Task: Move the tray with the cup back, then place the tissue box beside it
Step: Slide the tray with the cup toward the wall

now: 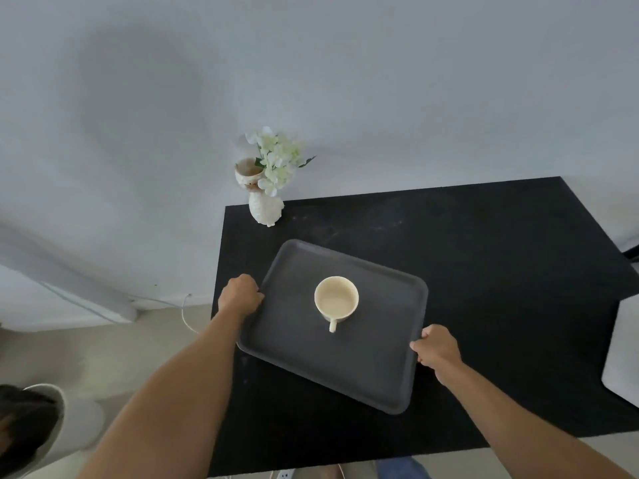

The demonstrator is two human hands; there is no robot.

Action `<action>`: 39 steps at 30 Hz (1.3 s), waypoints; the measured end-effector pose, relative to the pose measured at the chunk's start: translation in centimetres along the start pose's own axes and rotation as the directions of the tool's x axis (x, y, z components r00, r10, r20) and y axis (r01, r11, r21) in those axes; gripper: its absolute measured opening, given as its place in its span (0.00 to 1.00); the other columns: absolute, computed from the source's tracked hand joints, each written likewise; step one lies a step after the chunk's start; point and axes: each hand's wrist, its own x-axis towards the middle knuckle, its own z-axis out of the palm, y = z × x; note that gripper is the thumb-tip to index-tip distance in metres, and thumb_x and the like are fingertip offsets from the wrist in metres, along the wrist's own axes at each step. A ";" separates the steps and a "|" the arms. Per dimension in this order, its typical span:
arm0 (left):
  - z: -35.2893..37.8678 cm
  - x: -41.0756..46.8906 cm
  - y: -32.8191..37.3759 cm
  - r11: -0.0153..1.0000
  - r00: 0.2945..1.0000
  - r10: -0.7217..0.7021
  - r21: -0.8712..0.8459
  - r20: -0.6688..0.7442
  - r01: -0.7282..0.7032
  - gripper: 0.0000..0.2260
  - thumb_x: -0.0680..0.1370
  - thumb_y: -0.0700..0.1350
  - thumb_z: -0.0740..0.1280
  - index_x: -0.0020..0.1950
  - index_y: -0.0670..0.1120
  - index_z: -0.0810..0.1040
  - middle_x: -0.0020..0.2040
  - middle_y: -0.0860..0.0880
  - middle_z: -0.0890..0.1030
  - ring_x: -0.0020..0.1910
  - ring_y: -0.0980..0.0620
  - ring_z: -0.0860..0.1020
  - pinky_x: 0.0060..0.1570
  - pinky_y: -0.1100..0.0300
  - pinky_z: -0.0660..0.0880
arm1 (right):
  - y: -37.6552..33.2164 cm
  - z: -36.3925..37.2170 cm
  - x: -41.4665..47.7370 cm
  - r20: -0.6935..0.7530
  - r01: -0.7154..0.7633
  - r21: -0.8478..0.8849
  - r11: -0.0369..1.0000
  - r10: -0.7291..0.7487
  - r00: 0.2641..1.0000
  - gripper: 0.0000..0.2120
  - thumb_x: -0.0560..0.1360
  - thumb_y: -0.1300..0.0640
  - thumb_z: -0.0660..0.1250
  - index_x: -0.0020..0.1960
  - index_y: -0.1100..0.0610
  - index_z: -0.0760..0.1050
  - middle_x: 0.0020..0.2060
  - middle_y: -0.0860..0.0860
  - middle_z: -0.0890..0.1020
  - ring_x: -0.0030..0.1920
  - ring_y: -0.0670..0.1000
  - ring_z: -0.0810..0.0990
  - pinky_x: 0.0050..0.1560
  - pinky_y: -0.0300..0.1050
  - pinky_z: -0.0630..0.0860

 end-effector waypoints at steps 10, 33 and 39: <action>2.2 0.7 5.2 0.986 0.993 -0.112 -0.125 0.023 0.114 0.09 0.76 0.46 0.71 0.43 0.41 0.84 0.39 0.44 0.84 0.38 0.44 0.83 0.44 0.51 0.81 | -5.2 -6.6 8.1 -0.046 0.094 -0.123 0.988 -0.100 0.994 0.03 0.76 0.63 0.65 0.50 0.57 0.74 0.45 0.56 0.80 0.43 0.56 0.81 0.43 0.54 0.81; 2.1 7.3 11.6 0.950 0.966 -0.257 -0.196 -0.040 0.245 0.10 0.76 0.45 0.70 0.43 0.38 0.82 0.42 0.41 0.83 0.41 0.40 0.84 0.43 0.50 0.82 | -15.1 -10.6 18.3 -0.021 0.297 -0.272 0.915 -0.314 0.949 0.02 0.73 0.65 0.66 0.42 0.61 0.77 0.37 0.57 0.81 0.32 0.55 0.77 0.31 0.45 0.73; 1.8 8.2 11.9 0.945 0.961 -0.272 -0.202 -0.049 0.257 0.10 0.76 0.45 0.70 0.44 0.38 0.82 0.43 0.41 0.83 0.43 0.39 0.83 0.40 0.52 0.78 | -16.1 -10.5 19.0 -0.018 0.306 -0.285 0.908 -0.324 0.946 0.03 0.74 0.65 0.65 0.45 0.63 0.78 0.40 0.58 0.82 0.34 0.56 0.77 0.30 0.44 0.71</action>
